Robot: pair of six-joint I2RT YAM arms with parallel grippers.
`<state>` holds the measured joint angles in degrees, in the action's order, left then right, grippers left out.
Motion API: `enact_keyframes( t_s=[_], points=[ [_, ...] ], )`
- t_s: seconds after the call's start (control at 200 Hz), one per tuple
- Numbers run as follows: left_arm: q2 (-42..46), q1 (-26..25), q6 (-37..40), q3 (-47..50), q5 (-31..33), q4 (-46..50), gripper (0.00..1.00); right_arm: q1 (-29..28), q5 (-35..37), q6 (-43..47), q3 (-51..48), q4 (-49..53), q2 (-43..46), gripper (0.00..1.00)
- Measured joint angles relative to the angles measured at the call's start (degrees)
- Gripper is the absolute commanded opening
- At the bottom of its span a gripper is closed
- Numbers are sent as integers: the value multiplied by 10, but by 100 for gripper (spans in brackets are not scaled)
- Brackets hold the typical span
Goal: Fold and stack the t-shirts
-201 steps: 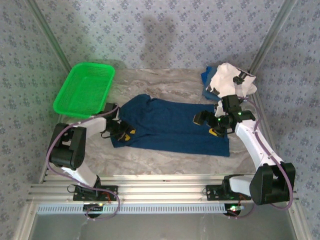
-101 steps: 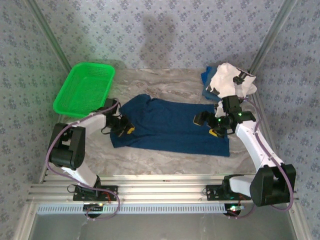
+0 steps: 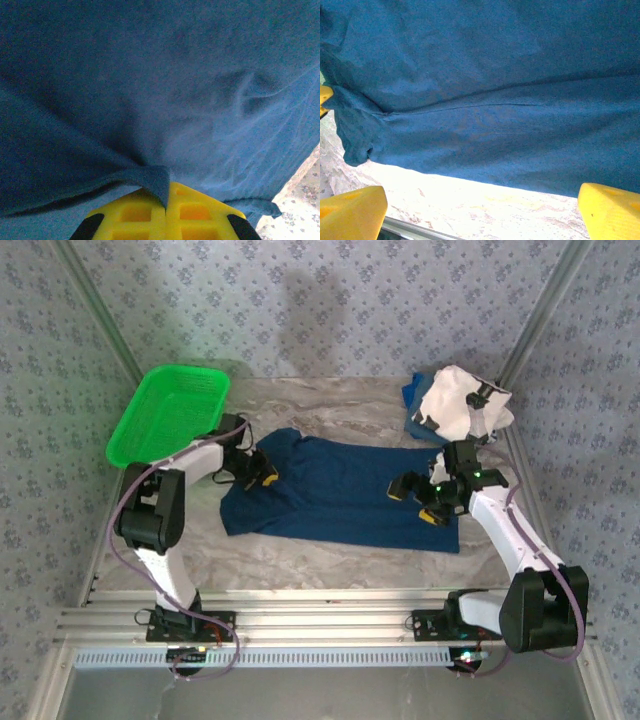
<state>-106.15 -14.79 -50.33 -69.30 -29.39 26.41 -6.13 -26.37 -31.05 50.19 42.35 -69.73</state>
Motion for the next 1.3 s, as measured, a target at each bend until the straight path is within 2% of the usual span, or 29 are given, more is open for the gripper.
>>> enact_keyframes(
  t_s=[0.695,0.919,1.144,1.299],
  points=[
    [-89,-29,83,-135,2,91,5,11,0,0,-42,-23,0,100],
    [-111,-31,78,-156,-6,96,19,11,0,0,-50,-28,-1,100],
    [-116,-45,46,-209,-39,66,25,11,0,-2,-58,-34,-4,100],
    [-118,-46,-14,-204,-66,4,48,11,0,-2,-58,-36,-4,100]
  ],
)
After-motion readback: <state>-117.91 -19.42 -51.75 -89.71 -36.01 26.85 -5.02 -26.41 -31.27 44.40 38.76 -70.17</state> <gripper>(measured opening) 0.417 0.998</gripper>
